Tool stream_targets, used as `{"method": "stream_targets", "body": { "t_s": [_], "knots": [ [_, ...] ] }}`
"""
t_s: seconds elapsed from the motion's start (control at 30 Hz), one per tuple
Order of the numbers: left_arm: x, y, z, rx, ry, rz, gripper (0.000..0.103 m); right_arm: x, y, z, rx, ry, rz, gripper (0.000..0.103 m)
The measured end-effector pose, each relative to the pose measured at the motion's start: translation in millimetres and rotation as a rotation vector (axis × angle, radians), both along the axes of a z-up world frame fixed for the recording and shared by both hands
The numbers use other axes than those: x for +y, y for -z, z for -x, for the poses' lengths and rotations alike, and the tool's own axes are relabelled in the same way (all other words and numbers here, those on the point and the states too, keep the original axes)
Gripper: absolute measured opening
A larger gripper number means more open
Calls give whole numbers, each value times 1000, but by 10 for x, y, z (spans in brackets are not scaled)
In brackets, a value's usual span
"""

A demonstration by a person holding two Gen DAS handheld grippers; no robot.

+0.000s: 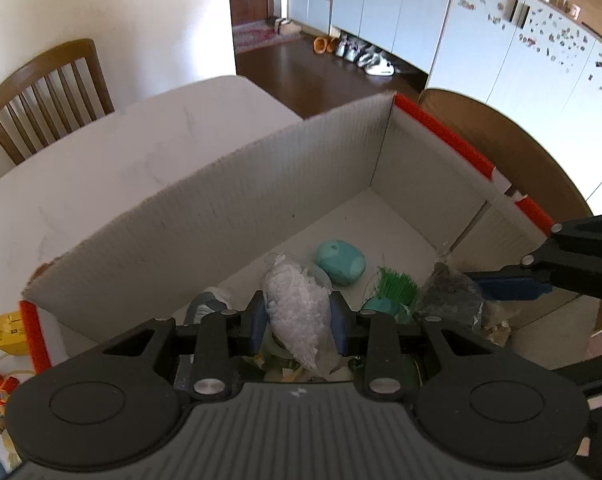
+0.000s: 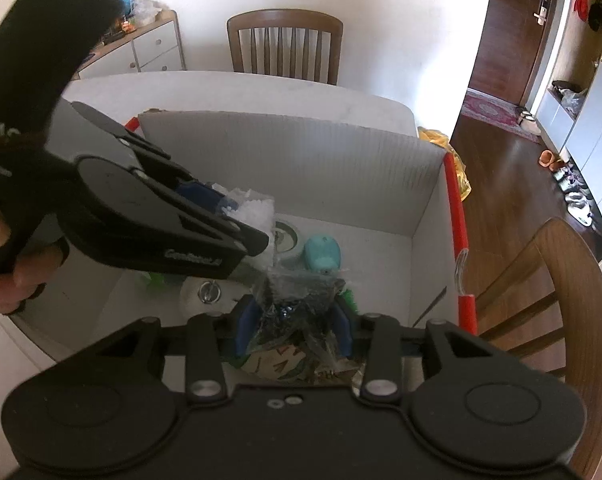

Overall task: Organize objects
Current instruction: 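Open both tools to drop the white and black bags into the box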

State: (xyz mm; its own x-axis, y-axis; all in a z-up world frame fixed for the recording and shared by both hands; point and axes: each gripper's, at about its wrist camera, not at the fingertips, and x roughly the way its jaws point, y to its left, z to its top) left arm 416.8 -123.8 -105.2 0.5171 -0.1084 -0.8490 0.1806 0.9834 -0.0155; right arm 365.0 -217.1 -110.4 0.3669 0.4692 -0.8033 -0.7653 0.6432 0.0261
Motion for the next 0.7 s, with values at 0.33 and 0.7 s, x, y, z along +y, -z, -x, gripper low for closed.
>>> {"method": "stream_targets", "body": {
  "t_s": [0.33, 0.7],
  "knots": [
    [5, 81, -67, 44, -2, 18, 33, -25, -40, -39, 17, -12, -16, 54],
    [57, -24, 14, 16, -33, 38, 46, -142, -143, -64, 35, 2, -78, 60]
  ]
}}
